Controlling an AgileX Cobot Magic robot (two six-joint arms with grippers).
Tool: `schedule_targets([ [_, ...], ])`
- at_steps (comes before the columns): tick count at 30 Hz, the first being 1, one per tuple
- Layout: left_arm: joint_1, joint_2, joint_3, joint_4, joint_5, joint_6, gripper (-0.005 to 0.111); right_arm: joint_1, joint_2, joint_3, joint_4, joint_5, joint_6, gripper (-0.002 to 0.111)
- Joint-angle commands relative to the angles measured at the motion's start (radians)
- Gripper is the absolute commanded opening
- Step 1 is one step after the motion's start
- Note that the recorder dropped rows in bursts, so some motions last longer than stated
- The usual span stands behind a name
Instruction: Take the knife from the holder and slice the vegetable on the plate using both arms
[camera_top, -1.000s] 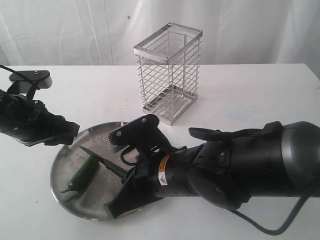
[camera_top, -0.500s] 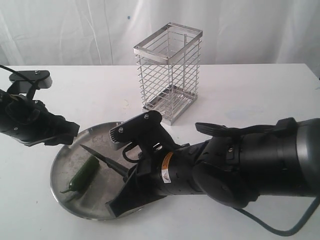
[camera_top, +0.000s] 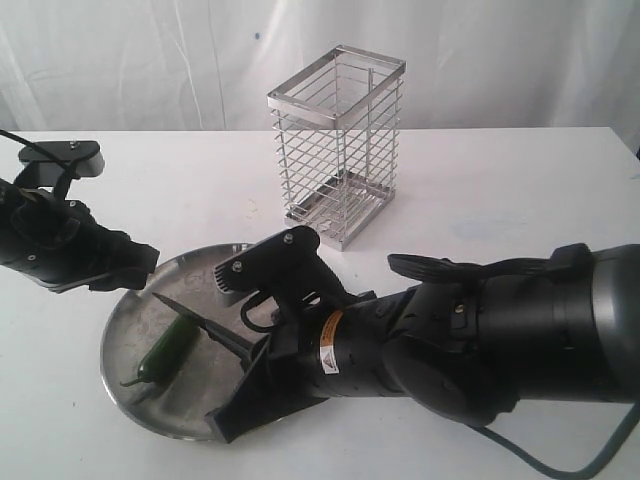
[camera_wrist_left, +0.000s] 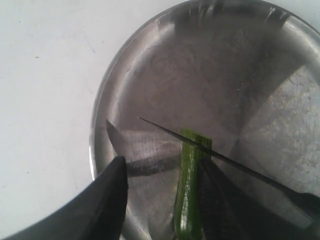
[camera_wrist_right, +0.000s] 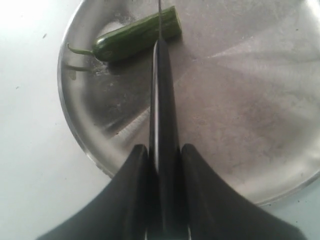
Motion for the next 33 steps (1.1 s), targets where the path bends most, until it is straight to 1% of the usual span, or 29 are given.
schedule_targets([
  [1,0.004,-0.002,0.008,-0.011,0.007,0.000,0.048,0.002,-0.008,0.006,0.001,-0.008,-0.007,0.000],
  [11,0.004,-0.002,0.008,-0.011,0.002,0.000,0.048,0.002,0.026,0.006,0.001,0.014,-0.007,0.000],
  [17,-0.002,-0.002,0.008,-0.048,-0.054,-0.003,0.048,0.002,0.026,0.006,0.001,0.022,-0.007,0.000],
  [18,-0.012,-0.002,0.008,-0.048,-0.072,0.010,0.046,0.002,0.026,0.006,0.001,0.025,-0.007,0.000],
  [19,-0.021,-0.002,0.008,-0.048,-0.075,0.025,0.041,0.002,0.026,0.006,0.001,0.025,-0.007,0.000],
  [20,-0.043,-0.001,0.008,-0.048,-0.071,0.058,0.025,0.002,0.026,0.006,0.001,0.027,-0.005,0.000],
  [22,-0.078,0.012,0.008,-0.048,-0.065,0.099,0.000,0.002,0.026,0.006,0.001,0.027,-0.005,0.000],
  [28,-0.086,0.030,0.004,-0.048,-0.059,0.110,0.000,0.002,0.026,0.006,0.001,0.041,-0.005,0.000],
  [33,-0.086,0.037,-0.040,-0.048,-0.026,0.112,0.000,0.002,0.026,0.006,0.001,0.041,-0.005,0.000],
])
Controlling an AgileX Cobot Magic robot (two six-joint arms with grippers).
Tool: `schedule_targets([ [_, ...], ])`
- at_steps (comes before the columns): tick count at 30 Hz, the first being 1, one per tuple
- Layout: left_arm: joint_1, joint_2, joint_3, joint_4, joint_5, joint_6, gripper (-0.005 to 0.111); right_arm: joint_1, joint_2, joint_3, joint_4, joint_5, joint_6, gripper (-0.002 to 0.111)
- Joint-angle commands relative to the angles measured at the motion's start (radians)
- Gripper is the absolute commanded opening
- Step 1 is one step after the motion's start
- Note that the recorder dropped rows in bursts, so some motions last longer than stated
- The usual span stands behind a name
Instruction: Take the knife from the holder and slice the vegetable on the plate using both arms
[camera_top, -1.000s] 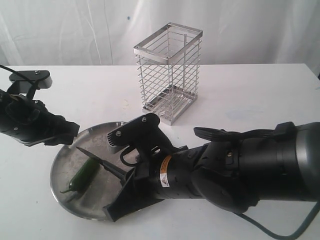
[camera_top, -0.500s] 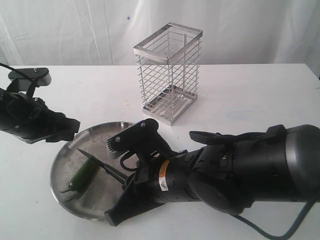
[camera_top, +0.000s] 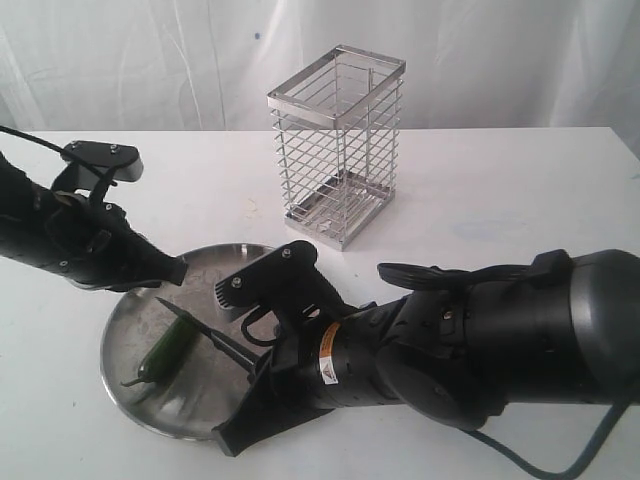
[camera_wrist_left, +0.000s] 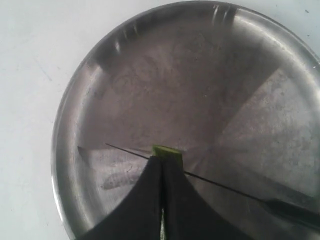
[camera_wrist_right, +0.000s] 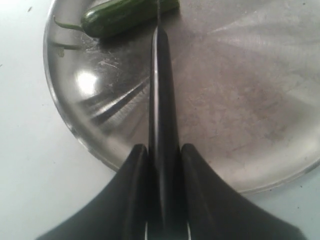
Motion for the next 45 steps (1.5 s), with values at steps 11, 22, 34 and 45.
schedule_targets([
  [11,-0.047,0.089,-0.053,-0.027,0.052,0.028,0.000,0.002,0.001,0.006,0.001,0.014,-0.005,0.000],
  [22,-0.047,0.146,-0.052,-0.027,0.022,0.073,0.000,0.002,0.001,0.006,0.001,0.030,-0.005,0.000],
  [34,-0.045,0.149,-0.053,-0.023,-0.059,0.125,0.000,0.002,0.001,0.006,0.001,0.061,-0.005,0.000],
  [45,-0.045,0.071,-0.052,-0.019,-0.065,0.144,0.000,0.002,0.001,0.006,0.001,0.061,-0.005,0.000],
])
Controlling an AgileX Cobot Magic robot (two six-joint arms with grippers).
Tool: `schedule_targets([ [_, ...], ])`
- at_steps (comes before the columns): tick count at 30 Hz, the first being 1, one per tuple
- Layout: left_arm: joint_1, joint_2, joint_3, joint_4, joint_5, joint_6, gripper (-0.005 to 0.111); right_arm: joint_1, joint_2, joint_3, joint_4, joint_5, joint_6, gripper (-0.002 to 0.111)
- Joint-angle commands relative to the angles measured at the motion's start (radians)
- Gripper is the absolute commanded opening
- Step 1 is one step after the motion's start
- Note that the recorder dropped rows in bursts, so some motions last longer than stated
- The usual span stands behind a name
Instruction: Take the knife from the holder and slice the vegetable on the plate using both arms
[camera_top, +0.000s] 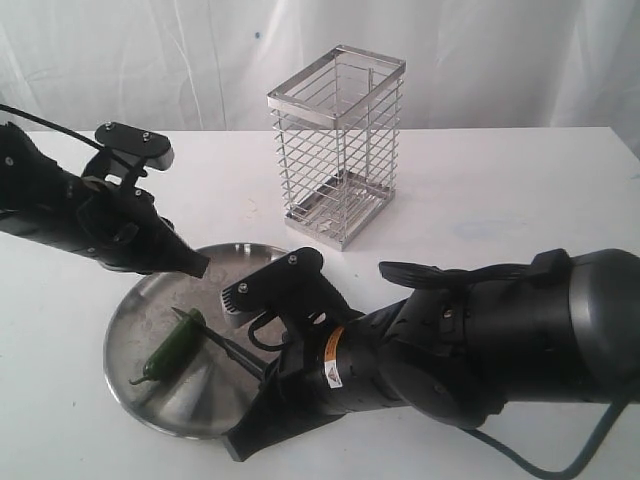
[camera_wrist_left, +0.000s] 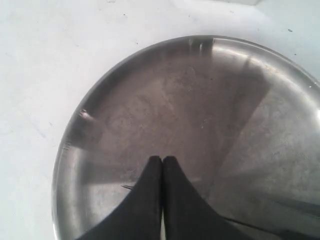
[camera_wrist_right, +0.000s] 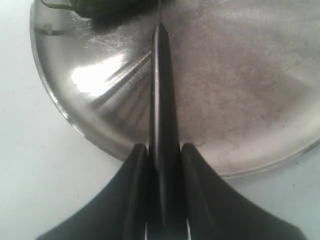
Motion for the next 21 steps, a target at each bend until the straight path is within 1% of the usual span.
schedule_targets([
  [1,-0.004,0.026,0.008,0.002,0.002,0.027,0.000,0.002,-0.001,0.006,-0.002,0.006,-0.005,0.000],
  [6,-0.004,0.141,0.008,0.002,-0.036,0.027,0.000,0.002,-0.001,0.006,-0.002,0.018,-0.005,0.000],
  [12,-0.004,0.249,0.008,0.002,-0.023,0.033,0.000,0.002,-0.001,0.006,-0.002,0.059,-0.005,0.000],
  [16,-0.004,0.235,0.008,0.002,-0.017,0.034,0.000,0.002,-0.001,0.006,-0.002,0.060,-0.005,0.000],
  [21,-0.004,0.113,0.008,0.013,0.004,0.034,0.000,0.002,-0.001,0.006,-0.002,0.060,-0.005,0.000],
])
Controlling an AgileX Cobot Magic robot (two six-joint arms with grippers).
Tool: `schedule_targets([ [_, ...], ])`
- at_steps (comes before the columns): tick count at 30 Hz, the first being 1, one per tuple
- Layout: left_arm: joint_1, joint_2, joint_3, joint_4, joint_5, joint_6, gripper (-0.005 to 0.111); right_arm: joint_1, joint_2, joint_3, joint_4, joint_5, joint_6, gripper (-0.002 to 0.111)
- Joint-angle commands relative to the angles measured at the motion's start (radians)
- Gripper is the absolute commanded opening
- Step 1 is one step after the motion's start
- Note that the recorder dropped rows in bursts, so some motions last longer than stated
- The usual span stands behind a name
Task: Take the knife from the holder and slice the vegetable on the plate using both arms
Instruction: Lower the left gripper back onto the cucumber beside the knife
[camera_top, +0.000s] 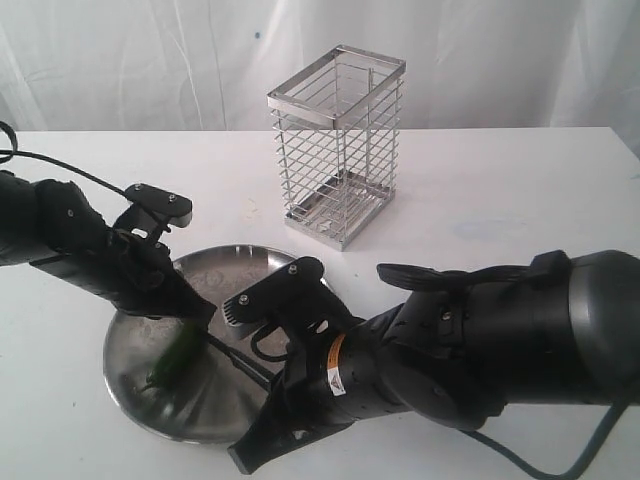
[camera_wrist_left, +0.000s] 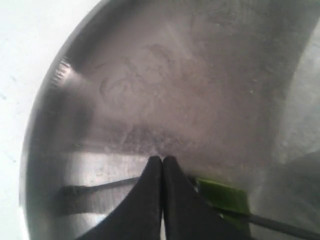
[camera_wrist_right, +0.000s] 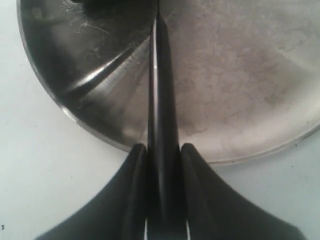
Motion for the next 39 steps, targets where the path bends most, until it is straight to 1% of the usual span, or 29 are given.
schedule_targets([
  [1,-0.004,-0.124,0.008,0.011,0.080,0.004,0.000,0.002,-0.001,0.006,-0.002,0.004,-0.005,0.000],
  [5,-0.004,-0.189,0.008,0.025,0.126,0.004,0.000,0.002,-0.001,0.006,-0.002,0.004,-0.005,0.000],
  [9,-0.004,-0.167,0.008,0.037,0.184,0.001,0.000,0.002,0.001,0.006,-0.005,-0.008,-0.005,0.000],
  [20,-0.004,-0.153,0.008,0.035,0.189,-0.020,0.000,0.002,0.065,-0.002,-0.005,-0.057,-0.005,0.000],
  [24,-0.005,-0.153,0.008,0.027,0.243,-0.030,0.000,0.002,0.065,-0.002,-0.005,-0.057,-0.005,0.000],
  [26,-0.005,-0.153,0.008,-0.010,0.272,-0.020,0.000,0.002,0.065,-0.002,-0.005,-0.057,-0.005,0.000],
  [28,-0.005,-0.153,0.008,-0.071,0.288,0.030,0.000,0.002,0.065,-0.002,-0.005,-0.057,-0.005,0.000],
  [33,-0.005,-0.153,0.008,-0.274,0.317,0.243,0.000,0.002,0.065,-0.002,-0.005,-0.057,-0.005,0.000],
  [35,-0.005,-0.153,0.008,-0.305,0.318,0.270,0.000,0.002,0.065,-0.002,-0.005,-0.057,-0.005,0.000],
  [39,-0.005,-0.151,0.008,-0.307,0.313,0.274,0.000,0.002,0.065,-0.002,-0.005,-0.057,-0.005,0.000],
])
